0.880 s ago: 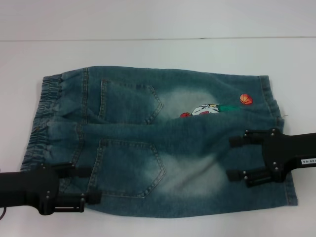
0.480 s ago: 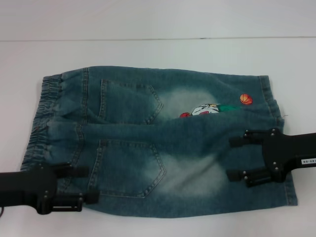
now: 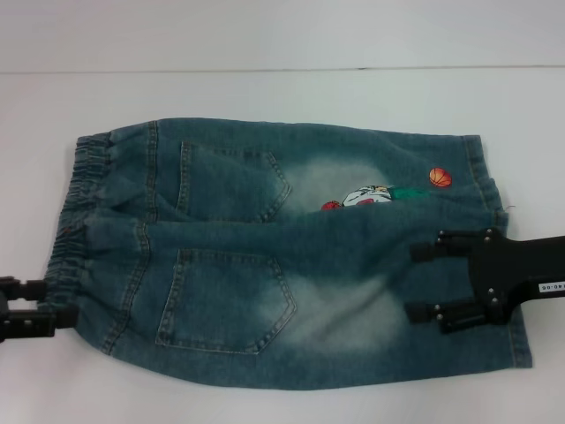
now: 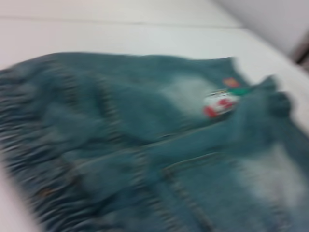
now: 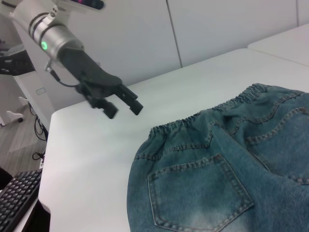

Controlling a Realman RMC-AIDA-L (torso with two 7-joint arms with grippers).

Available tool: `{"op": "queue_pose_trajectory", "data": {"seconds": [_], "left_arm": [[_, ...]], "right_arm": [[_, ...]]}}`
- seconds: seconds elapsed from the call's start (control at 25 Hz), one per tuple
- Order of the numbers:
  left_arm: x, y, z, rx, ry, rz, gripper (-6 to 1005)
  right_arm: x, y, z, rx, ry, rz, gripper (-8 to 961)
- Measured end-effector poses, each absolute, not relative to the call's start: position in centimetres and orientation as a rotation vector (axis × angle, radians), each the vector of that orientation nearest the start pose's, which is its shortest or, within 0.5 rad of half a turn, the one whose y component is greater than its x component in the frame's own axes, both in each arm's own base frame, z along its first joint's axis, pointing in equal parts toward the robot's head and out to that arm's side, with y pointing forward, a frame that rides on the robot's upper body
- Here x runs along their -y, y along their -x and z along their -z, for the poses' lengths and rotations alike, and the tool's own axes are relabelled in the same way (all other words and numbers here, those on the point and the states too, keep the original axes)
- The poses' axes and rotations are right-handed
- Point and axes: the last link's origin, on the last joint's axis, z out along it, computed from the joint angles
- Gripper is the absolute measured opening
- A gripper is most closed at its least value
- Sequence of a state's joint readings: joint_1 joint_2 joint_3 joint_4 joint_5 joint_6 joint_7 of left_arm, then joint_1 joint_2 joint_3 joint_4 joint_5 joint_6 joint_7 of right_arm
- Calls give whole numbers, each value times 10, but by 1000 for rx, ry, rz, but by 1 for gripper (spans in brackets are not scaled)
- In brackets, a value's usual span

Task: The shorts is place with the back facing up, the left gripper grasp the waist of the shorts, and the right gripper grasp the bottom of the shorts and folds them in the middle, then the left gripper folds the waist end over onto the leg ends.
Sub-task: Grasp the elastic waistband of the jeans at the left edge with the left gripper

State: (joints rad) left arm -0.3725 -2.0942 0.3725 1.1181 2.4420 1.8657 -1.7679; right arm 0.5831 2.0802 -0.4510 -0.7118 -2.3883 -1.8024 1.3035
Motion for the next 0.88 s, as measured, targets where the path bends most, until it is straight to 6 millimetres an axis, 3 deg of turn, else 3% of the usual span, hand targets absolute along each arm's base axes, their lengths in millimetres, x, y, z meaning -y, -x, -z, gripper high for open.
{"op": "queue_pose_trajectory", "data": {"seconds": [0.28, 0.68, 0.88], "left_arm": [[-272, 343, -80, 1206, 2489, 127, 844], [-298, 331, -80, 1424, 2439, -8, 843], [-305, 330, -79, 1450, 2427, -139, 843]], "right_arm": [[-303, -274, -11, -535, 2959, -536, 942], [-306, -272, -13, -529, 2960, -530, 941], [-307, -272, -14, -516, 2959, -524, 941]]}}
